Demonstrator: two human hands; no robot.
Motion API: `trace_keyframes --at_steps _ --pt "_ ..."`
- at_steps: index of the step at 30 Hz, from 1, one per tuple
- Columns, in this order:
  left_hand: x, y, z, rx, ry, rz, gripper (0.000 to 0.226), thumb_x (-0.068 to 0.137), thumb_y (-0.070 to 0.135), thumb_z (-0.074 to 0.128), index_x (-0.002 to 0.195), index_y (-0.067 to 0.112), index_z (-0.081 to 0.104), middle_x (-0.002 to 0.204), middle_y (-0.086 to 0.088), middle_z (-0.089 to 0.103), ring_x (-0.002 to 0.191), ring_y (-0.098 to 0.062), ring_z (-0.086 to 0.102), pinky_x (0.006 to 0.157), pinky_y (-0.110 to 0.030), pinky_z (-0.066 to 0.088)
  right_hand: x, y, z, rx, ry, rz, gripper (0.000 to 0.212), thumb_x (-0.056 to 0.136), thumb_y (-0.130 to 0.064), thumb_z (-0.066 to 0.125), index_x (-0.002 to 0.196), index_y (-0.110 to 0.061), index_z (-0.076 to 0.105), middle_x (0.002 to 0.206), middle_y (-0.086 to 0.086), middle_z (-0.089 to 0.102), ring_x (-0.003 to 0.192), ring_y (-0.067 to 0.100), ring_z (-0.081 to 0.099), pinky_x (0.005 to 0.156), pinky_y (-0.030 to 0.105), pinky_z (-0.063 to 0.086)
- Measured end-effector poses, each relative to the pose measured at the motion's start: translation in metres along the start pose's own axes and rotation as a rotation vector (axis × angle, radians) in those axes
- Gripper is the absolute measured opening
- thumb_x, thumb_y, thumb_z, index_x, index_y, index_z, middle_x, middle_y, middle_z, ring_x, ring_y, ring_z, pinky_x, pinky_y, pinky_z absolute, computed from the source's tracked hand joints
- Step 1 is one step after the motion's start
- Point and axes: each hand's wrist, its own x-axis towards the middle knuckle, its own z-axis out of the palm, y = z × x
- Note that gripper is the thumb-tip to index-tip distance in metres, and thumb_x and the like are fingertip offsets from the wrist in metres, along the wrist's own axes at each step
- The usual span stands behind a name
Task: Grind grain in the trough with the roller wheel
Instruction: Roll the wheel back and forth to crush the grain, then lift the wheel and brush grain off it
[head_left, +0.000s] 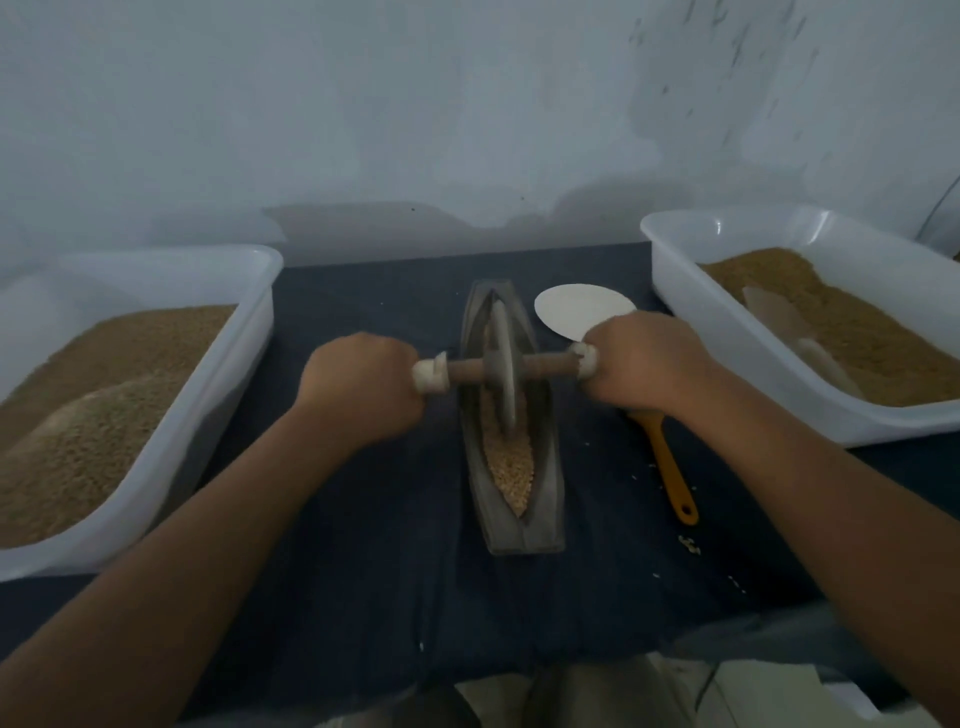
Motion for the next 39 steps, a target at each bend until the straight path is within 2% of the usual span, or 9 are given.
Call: trace_keyframes --at_steps 4,8,13,19,26,31,34,37,39 --pt "-0.047 -0.004 0.002 0.019 0.132 0.103 0.032 0.072 0.059 0.043 0.057 0.031 0.040 0.049 0.015 0.038 0.041 -0.005 0.034 0.046 -0.019 0.021 -0.034 0.006 0.012 -0.024 -0.038 -0.064 0.025 0.080 -0.056 0.064 0.066 -0.035 0.060 0.059 -0.013 0.059 0.055 0.001 0.054 0.049 0.023 0.035" --pt "0.008 0.003 0.001 0.051 -0.010 -0.030 0.024 0.081 0.047 0.056 0.069 0.026 0.050 0.071 0.009 0.053 0.070 -0.025 0.062 0.061 -0.032 0.043 0.008 -0.001 0.020 -0.001 0.131 0.012 0.033 0.091 -0.056 0.052 0.070 -0.031 0.057 0.070 -0.010 0.059 0.066 0.012 0.057 0.065 0.036 0.053" --pt "0.056 0.015 -0.017 0.115 -0.003 -0.039 0.022 0.084 0.044 0.061 0.077 0.024 0.061 0.074 0.003 0.056 0.071 -0.026 0.059 0.064 -0.034 0.048 0.046 0.003 0.024 0.031 0.104 0.126 0.028 0.090 -0.052 0.052 0.071 -0.031 0.054 0.074 -0.010 0.055 0.070 0.016 0.054 0.061 0.033 0.042" --pt "-0.011 0.006 -0.018 0.051 -0.213 0.103 0.024 0.070 0.050 0.058 0.064 0.029 0.049 0.065 0.012 0.050 0.067 -0.017 0.059 0.063 -0.031 0.046 -0.010 0.008 0.013 0.052 -0.240 -0.054 0.018 0.079 -0.050 0.068 0.073 -0.033 0.067 0.066 -0.009 0.067 0.060 0.005 0.064 0.052 0.026 0.045" --pt "-0.024 0.010 -0.009 0.029 -0.213 0.038 0.028 0.071 0.055 0.055 0.070 0.027 0.055 0.070 0.008 0.059 0.066 -0.013 0.059 0.061 -0.031 0.048 -0.029 -0.009 -0.004 0.032 -0.032 -0.172 0.017 0.079 -0.049 0.066 0.083 -0.036 0.056 0.077 -0.010 0.061 0.068 0.003 0.054 0.058 0.031 0.047" --pt "-0.026 0.008 0.004 -0.072 -0.112 -0.008 0.029 0.074 0.060 0.051 0.071 0.032 0.059 0.067 0.012 0.061 0.061 -0.003 0.055 0.052 -0.027 0.039 -0.038 -0.005 -0.028 0.201 -0.065 -0.294 0.048 0.071 -0.054 0.078 0.108 -0.045 0.049 0.099 -0.017 0.058 0.089 0.004 0.057 0.072 0.029 0.048" --pt "-0.032 0.002 0.012 -0.190 -0.118 -0.071 0.032 0.079 0.059 0.048 0.069 0.032 0.063 0.065 0.014 0.064 0.059 -0.002 0.058 0.051 -0.026 0.041 -0.056 0.002 -0.054 0.610 0.272 -0.296 0.031 0.087 -0.061 0.067 0.113 -0.047 0.056 0.113 -0.024 0.058 0.108 -0.001 0.058 0.084 0.021 0.049" --pt "-0.035 -0.002 0.022 -0.331 -0.135 -0.110 0.023 0.077 0.054 0.055 0.067 0.034 0.063 0.064 0.014 0.065 0.059 -0.003 0.061 0.053 -0.026 0.044 -0.081 0.017 -0.040 0.884 0.886 -0.058 0.028 0.108 -0.043 0.048 0.083 -0.034 0.059 0.081 -0.010 0.062 0.079 0.009 0.062 0.070 0.029 0.051" --pt "-0.036 -0.002 0.024 -0.395 -0.104 -0.119 0.018 0.078 0.054 0.057 0.068 0.040 0.064 0.062 0.015 0.065 0.058 -0.003 0.060 0.052 -0.027 0.043 -0.096 0.023 -0.018 0.845 0.865 0.129 0.039 0.109 -0.045 0.043 0.074 -0.028 0.052 0.066 -0.004 0.054 0.061 0.012 0.054 0.058 0.039 0.045"
